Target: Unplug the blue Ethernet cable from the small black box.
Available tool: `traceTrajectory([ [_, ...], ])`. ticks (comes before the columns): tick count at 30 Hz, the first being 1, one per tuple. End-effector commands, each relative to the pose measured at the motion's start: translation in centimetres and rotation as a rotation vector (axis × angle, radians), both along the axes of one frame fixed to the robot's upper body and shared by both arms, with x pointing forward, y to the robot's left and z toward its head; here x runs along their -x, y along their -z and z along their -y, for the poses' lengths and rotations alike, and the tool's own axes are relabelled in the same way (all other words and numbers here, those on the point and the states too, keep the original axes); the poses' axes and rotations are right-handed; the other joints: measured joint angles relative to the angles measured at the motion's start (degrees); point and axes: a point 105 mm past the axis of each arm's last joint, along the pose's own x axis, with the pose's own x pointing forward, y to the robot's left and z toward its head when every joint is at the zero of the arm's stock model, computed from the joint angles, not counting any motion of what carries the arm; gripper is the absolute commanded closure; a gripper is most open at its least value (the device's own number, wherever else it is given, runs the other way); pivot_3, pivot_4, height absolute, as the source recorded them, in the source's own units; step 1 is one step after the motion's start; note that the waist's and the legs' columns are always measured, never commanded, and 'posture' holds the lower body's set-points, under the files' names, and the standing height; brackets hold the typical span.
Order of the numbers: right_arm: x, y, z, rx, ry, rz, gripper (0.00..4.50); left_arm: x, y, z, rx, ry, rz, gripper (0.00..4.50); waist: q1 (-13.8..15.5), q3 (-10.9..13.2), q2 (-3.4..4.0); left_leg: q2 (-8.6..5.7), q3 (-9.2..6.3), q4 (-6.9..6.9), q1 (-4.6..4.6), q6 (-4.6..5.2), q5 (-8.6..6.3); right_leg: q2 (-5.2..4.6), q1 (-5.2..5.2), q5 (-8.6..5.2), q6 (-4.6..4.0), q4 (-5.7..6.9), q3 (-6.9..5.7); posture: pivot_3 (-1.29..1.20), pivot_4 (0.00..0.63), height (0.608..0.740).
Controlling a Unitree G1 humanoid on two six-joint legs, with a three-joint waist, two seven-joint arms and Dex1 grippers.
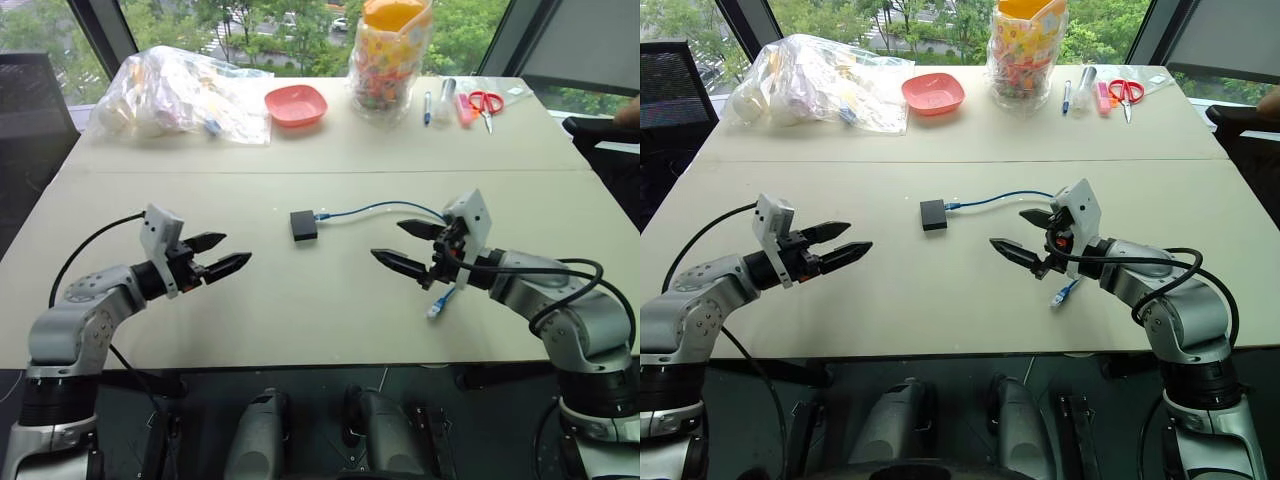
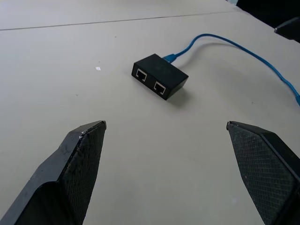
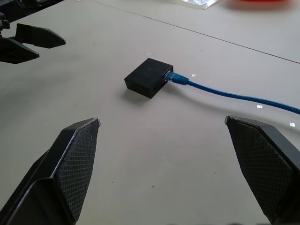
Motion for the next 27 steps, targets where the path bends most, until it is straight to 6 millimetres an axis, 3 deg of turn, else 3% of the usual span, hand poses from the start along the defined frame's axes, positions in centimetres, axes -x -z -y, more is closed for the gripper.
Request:
traceTrajectory([
  [1,0.1,-0.9,-0.2,-0.006,-0.014,0.048,0.00,0.2,-1.2,0.2,0.004,0.021,0.039,0.22,0.00,0.00,0.00,0.00,0.00,0.00,0.00,0.00,0.00,0.00,0.00,0.00,0.00,0.00,0.00,0.00,0.150,0.740],
  [10,0.2,-0.7,-0.2,0.002,-0.009,0.049,0.00,-0.2,-1.2,0.1,-0.014,0.023,0.044,0.22,0.01,0.00,0.00,0.00,0.00,0.00,0.00,0.00,0.00,0.00,0.00,0.00,0.00,0.00,0.00,0.00,0.150,0.740],
  [15,-0.7,-0.7,-0.5,0.013,-0.027,0.058,0.00,-0.9,-1.4,0.2,-0.066,0.033,0.057,0.22,-0.01,0.00,0.00,0.00,0.00,0.00,0.00,0.00,0.00,0.01,0.00,0.00,0.00,0.00,0.00,0.00,0.150,0.740],
  [22,-5.3,0.2,-2.9,0.080,-0.132,0.088,0.00,-2.0,-3.7,0.0,-0.181,0.133,0.102,0.22,-0.28,0.00,-0.01,0.02,0.08,0.01,0.01,0.01,0.01,0.08,-0.06,0.03,-0.05,0.02,0.00,0.00,0.150,0.740],
  [27,-9.2,1.2,-5.1,0.193,-0.181,0.138,0.00,-1.6,-3.9,-0.1,-0.232,0.208,0.090,0.22,-0.63,0.02,0.01,-0.20,0.12,-0.03,0.00,0.03,0.02,0.03,-0.14,0.03,-0.03,0.22,0.04,0.00,0.150,0.740],
])
